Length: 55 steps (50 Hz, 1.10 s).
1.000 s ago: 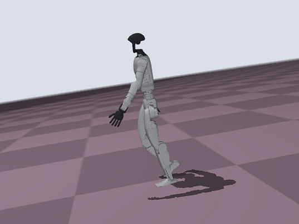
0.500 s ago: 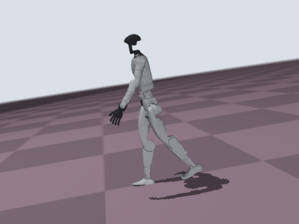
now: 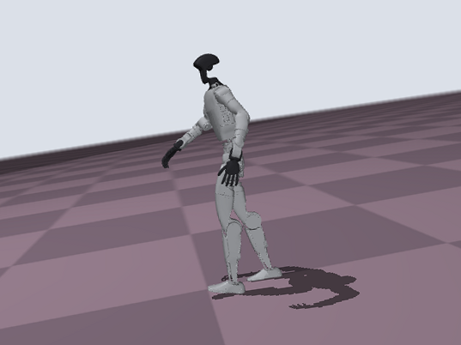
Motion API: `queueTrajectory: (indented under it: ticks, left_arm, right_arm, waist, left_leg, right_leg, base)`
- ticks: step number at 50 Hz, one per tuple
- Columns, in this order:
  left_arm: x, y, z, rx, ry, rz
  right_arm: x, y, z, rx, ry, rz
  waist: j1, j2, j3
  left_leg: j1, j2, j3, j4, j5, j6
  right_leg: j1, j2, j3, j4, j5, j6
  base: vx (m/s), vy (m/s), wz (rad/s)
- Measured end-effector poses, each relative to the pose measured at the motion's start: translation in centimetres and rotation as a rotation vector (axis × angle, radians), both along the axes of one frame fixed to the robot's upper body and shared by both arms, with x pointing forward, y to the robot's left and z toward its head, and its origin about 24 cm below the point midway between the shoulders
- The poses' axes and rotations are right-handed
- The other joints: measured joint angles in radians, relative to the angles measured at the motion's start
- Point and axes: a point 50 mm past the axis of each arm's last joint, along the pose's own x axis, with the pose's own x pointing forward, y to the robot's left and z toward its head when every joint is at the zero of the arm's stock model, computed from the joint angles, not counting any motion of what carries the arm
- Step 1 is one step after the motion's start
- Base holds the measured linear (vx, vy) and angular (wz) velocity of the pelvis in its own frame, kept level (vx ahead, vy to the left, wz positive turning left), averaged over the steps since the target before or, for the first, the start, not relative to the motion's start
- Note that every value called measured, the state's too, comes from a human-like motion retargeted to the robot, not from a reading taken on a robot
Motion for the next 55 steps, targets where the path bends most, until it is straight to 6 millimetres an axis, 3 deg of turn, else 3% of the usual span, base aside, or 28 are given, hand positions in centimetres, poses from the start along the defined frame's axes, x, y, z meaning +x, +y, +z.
queueTrajectory:
  ticks: [3,6,10,13,16,18,20,23,25,26,32,40,45,55]
  left_arm:
    - [4.1,3.1,5.6,0.161,-0.179,-0.144]
    - [7.6,5.0,11.5,0.301,-0.317,-0.269]
    - [11.5,5.8,19.3,0.482,-0.505,-0.385]
    - [13.4,5.4,24.5,0.566,-0.661,-0.425]
    - [14.4,4.5,29.1,0.612,-0.795,-0.475]
    - [14.7,3.9,31.6,0.633,-0.868,-0.513]
    - [14.8,3.3,34.0,0.661,-0.938,-0.546]
    - [14.6,2.7,36.8,0.723,-1.002,-0.590]
    - [14.3,2.7,38.0,0.748,-1.011,-0.609]
    - [14.1,2.7,38.4,0.750,-1.007,-0.613]
    - [13.2,3.0,40.1,0.770,-0.987,-0.630]
    - [13.3,2.4,41.6,0.848,-0.927,-0.685]
    - [13.6,1.6,42.5,0.906,-0.908,-0.731]
    - [13.5,1.2,43.2,0.930,-0.903,-0.761]
  right_arm:
    - [0.3,-2.1,4.8,-0.182,-0.104,0.091]
    - [0.0,-3.7,9.6,-0.316,-0.172,0.156]
    - [-0.3,-4.8,15.5,-0.455,-0.235,0.207]
    - [-0.6,-5.0,19.4,-0.550,-0.286,0.229]
    - [-0.9,-4.8,22.8,-0.626,-0.332,0.244]
    - [-1.2,-4.7,24.8,-0.667,-0.357,0.251]
    - [-1.6,-4.6,26.5,-0.708,-0.376,0.251]
    - [-2.0,-4.4,28.4,-0.751,-0.389,0.245]
    - [-2.3,-4.2,29.4,-0.760,-0.388,0.247]
    - [-2.4,-4.1,29.7,-0.758,-0.389,0.252]
    - [-3.0,-3.6,31.3,-0.759,-0.402,0.263]
    - [-3.5,-4.1,32.4,-0.791,-0.425,0.226]
    - [-3.7,-4.5,33.0,-0.829,-0.431,0.202]
    - [-4.0,-4.9,33.7,-0.849,-0.438,0.179]
  waist:
    - [-0.023,0.021,-0.005]
    - [-0.044,0.050,-0.014]
    - [-0.063,0.073,-0.039]
    - [-0.093,0.090,-0.044]
    - [-0.135,0.102,-0.046]
    - [-0.171,0.101,-0.045]
    - [-0.211,0.085,-0.036]
    - [-0.241,0.049,-0.024]
    - [-0.242,0.039,-0.028]
    - [-0.228,0.041,-0.033]
    - [-0.205,0.029,-0.052]
    - [-0.236,-0.004,-0.061]
    - [-0.254,-0.002,-0.070]
    - [-0.272,0.013,-0.098]
  left_leg:
    - [0.036,0.003,-0.037,-0.023,0.024,-0.010]
    - [0.082,0.030,-0.067,-0.013,-0.006,-0.005]
    - [0.101,0.072,-0.077,0.000,-0.045,-0.017]
    - [0.110,0.088,-0.082,0.001,-0.054,-0.044]
    - [0.113,0.093,-0.094,0.000,-0.057,-0.070]
    - [0.116,0.082,-0.110,-0.003,-0.060,-0.085]
    - [0.126,0.053,-0.129,-0.009,-0.063,-0.094]
    - [0.151,0.013,-0.136,-0.026,-0.075,-0.102]
    - [0.163,0.008,-0.127,-0.034,-0.081,-0.105]
    - [0.171,0.043,-0.111,-0.036,-0.087,-0.121]
    - [0.167,0.104,-0.088,-0.027,-0.097,-0.129]
    - [0.127,0.116,-0.008,0.018,-0.083,-0.090]
    - [0.139,0.112,0.070,0.018,-0.095,-0.092]
    - [0.182,0.127,0.064,-0.019,-0.126,-0.117]
  right_leg:
    - [0.026,0.021,-0.021,0.059,-0.015,-0.004]
    - [-0.043,0.051,-0.026,0.280,0.011,0.001]
    - [-0.257,0.073,-0.012,0.671,0.063,0.036]
    - [-0.350,0.004,-0.073,0.752,0.034,-0.011]
    - [-0.370,-0.085,-0.145,0.620,-0.011,-0.073]
    - [-0.340,-0.127,-0.166,0.418,-0.009,-0.082]
    - [-0.284,-0.164,-0.159,0.181,0.053,-0.044]
    - [-0.235,-0.203,-0.115,0.002,0.171,0.070]
    - [-0.221,-0.207,-0.098,-0.029,0.194,0.108]
    - [-0.243,-0.169,-0.096,0.017,0.172,0.114]
    - [-0.244,-0.096,-0.109,0.008,0.133,0.119]
    - [-0.236,-0.085,-0.145,-0.016,0.119,0.119]
    - [-0.227,-0.096,-0.162,-0.006,0.100,0.119]
    - [-0.210,-0.084,-0.177,0.014,0.076,0.119]
  base:
    - [0.40,0.06,0.49]
    - [0.35,0.05,0.33]
    - [0.27,0.02,0.02]
    - [0.22,-0.01,0.13]
    - [0.18,-0.05,0.32]
    - [0.16,-0.10,0.58]
    - [0.16,-0.14,0.70]
    - [0.15,-0.17,0.36]
    - [0.13,-0.26,-0.19]
    - [0.12,-0.47,-0.56]
    - [0.07,-0.34,-0.27]
    - [0.04,-0.16,0.20]
    - [0.07,0.03,0.19]
    - [0.07,0.03,0.08]
